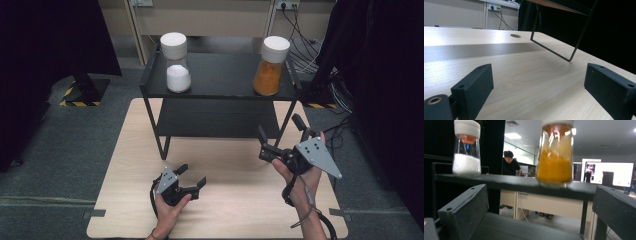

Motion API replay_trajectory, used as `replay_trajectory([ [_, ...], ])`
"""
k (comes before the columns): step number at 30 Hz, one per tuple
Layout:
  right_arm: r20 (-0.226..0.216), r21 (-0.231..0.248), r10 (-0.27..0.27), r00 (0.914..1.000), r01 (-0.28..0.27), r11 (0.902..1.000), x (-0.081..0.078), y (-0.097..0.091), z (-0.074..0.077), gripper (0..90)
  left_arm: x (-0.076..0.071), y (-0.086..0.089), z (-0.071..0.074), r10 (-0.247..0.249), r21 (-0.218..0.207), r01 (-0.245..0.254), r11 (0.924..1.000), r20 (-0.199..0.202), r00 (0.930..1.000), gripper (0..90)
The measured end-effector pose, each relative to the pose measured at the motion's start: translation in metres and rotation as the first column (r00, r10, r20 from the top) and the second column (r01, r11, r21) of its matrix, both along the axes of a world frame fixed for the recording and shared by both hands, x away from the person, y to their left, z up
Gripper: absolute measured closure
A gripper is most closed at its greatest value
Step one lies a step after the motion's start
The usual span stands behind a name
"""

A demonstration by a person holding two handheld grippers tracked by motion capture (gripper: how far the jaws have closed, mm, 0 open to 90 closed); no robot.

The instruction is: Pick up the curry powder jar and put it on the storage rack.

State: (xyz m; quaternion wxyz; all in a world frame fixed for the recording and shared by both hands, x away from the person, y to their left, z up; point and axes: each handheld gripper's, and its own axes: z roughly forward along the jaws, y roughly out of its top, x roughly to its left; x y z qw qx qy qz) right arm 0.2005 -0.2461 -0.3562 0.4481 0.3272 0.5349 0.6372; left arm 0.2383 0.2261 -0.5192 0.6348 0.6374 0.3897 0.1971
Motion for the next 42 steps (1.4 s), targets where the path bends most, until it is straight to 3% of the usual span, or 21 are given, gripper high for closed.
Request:
replay_trajectory([
  [21,-0.067,0.027,0.021,0.9976,-0.019,0.9995,-0.027,-0.003,-0.076,0.5,0.002,0.000,0.001,-0.008,0.011,0.008,0.9999,0.000,1.0000,8.0],
  [29,-0.089,0.037,0.015,0.9960,-0.012,0.9993,-0.035,-0.004,-0.094,0.5,0.002,0.000,0.001,-0.010,0.009,0.010,0.9999,-0.001,1.0000,7.9],
  [37,-0.146,0.046,0.004,0.9893,0.002,0.9989,-0.042,-0.008,-0.116,0.5,0.002,0.001,0.001,-0.008,0.007,0.008,0.9999,-0.002,1.0000,7.6],
  [42,-0.164,0.029,0.005,0.9864,0.000,0.9996,-0.043,-0.011,-0.120,0.5,0.002,0.001,0.001,-0.012,0.008,0.012,0.9999,-0.001,0.9999,7.5],
])
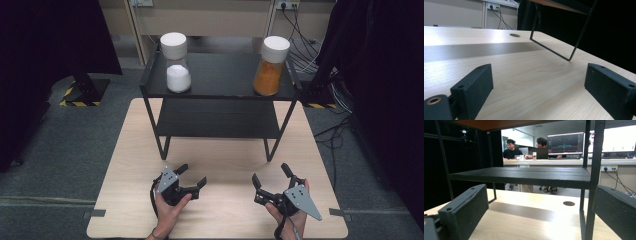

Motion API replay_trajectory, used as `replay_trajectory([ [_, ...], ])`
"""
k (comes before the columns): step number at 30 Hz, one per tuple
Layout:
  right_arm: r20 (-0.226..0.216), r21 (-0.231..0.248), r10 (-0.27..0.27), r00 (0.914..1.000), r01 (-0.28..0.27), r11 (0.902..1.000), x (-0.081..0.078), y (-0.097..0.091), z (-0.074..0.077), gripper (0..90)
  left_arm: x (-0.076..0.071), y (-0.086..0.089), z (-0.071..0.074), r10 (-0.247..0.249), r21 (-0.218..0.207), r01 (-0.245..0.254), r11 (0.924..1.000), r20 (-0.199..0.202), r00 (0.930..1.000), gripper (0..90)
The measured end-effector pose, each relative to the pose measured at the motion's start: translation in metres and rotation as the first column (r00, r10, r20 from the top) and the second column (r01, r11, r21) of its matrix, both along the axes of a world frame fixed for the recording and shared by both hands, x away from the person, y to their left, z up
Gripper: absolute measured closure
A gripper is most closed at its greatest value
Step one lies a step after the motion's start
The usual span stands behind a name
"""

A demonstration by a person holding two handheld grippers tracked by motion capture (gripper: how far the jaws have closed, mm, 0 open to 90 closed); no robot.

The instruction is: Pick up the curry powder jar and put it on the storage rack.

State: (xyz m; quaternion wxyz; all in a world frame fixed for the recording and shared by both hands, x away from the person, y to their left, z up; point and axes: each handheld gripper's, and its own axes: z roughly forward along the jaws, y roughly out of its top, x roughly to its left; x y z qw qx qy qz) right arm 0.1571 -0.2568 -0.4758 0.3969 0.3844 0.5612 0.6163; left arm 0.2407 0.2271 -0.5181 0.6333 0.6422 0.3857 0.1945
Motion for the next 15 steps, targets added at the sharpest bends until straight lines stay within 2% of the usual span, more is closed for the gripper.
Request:
replay_trajectory([
  [15,-0.063,-0.029,0.000,0.9980,-0.002,0.9996,-0.001,-0.001,-0.012,0.9,0.000,0.000,0.000,-0.004,0.000,0.004,1.0000,0.003,1.0000,6.9],
])
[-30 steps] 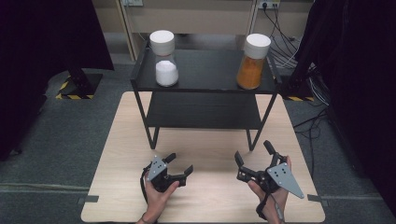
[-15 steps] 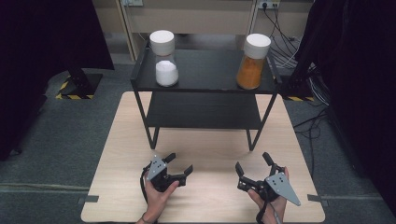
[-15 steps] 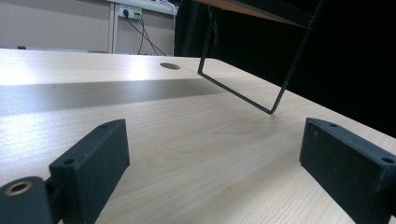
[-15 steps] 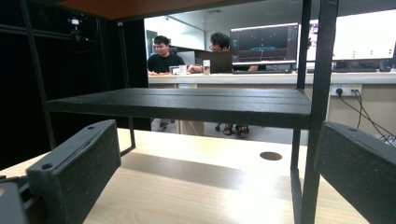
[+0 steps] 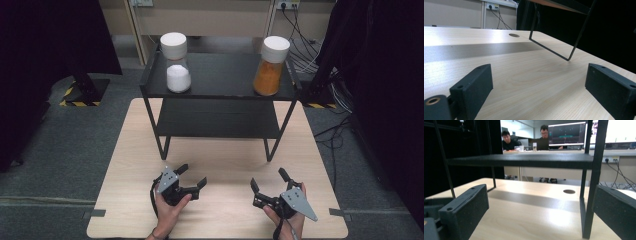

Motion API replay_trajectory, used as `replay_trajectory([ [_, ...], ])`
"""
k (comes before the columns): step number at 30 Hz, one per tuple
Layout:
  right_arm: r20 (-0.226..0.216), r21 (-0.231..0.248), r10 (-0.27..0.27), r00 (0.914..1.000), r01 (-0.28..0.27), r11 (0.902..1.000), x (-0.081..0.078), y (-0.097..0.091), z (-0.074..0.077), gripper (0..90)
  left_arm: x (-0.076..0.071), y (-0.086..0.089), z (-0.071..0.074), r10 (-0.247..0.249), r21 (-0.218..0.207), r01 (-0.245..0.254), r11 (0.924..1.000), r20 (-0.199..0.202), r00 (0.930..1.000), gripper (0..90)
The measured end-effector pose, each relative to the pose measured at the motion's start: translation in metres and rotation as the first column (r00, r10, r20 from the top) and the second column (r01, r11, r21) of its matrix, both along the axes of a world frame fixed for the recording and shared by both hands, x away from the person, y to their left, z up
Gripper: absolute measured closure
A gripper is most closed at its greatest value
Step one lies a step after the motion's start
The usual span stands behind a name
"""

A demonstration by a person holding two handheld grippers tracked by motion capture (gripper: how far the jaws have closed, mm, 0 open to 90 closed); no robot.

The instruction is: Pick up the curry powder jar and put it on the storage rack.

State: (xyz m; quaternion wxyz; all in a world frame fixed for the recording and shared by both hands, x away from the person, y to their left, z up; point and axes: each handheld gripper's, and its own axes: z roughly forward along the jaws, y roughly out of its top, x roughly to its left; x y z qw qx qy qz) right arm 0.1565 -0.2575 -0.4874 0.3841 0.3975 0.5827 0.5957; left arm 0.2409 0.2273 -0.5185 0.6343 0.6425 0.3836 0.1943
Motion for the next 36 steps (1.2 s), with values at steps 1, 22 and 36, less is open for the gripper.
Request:
replay_trajectory([
  [1,-0.008,-0.003,0.000,1.0000,0.000,1.0000,0.000,0.000,-0.001,0.9,0.000,0.000,0.000,0.000,0.001,0.000,1.0000,0.000,1.0000,6.8],
  [22,-0.141,-0.086,-0.036,0.9893,0.024,0.9960,0.000,0.001,-0.014,1.6,0.001,0.001,0.000,-0.003,-0.001,0.003,1.0000,-0.003,1.0000,6.8],
  [36,-0.176,-0.111,-0.046,0.9834,0.026,0.9935,0.003,0.003,-0.011,2.2,0.001,0.001,0.000,-0.003,-0.001,0.003,1.0000,-0.002,1.0000,6.8],
])
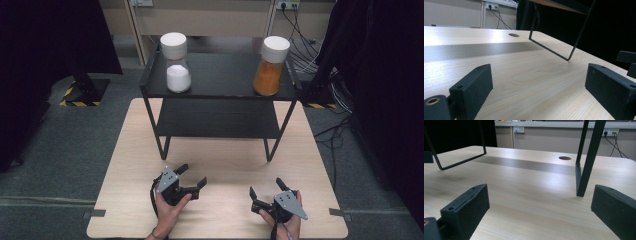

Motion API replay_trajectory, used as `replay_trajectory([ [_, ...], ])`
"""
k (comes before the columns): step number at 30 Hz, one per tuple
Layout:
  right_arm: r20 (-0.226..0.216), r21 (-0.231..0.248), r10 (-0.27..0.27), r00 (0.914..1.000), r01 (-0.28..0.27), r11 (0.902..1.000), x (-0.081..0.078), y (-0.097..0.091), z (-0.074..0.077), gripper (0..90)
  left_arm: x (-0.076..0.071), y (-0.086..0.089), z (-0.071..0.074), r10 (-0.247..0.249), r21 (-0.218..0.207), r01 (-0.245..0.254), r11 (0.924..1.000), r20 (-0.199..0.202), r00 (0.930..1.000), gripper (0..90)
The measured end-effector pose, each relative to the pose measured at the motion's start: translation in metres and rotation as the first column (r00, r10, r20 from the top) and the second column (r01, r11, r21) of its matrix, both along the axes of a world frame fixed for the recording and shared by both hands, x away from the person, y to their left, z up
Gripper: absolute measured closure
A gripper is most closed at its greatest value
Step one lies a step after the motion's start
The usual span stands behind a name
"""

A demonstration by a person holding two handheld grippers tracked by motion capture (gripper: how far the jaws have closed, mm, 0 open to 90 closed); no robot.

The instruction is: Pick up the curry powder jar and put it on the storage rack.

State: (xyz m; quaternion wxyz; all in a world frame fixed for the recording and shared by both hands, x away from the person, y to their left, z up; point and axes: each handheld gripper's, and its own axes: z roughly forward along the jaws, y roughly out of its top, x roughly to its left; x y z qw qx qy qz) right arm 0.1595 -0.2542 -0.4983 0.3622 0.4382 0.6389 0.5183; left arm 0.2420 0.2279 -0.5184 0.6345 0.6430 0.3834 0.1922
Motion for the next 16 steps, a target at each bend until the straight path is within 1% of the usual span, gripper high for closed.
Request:
replay_trajectory([
  [4,-0.008,0.003,0.010,0.9999,-0.010,0.9999,0.0014,-0.0020,0.0011,2.7,0.0008,0.0002,0.0004,-0.002,0.002,0.002,1.0000,-0.002,1.0000,6.9],
  [9,-0.004,0.019,0.011,0.9999,-0.011,0.9998,0.0010,-0.0040,-0.0005,2.6,0.0008,0.0002,0.0004,-0.003,0.002,0.003,1.0000,-0.001,1.0000,7.2],
  [14,0.009,0.004,0.011,0.9999,-0.011,0.9999,-0.0006,-0.0021,-0.0016,2.7,0.0006,0.0002,0.0001,-0.003,0.001,0.003,1.0000,0.000,1.0000,7.1],
  [16,0.014,0.007,0.009,0.9999,-0.009,0.9999,-0.0012,-0.0022,-0.0024,2.7,0.0004,0.0000,0.0000,-0.001,0.001,0.001,1.0000,0.002,1.0000,7.1],
])
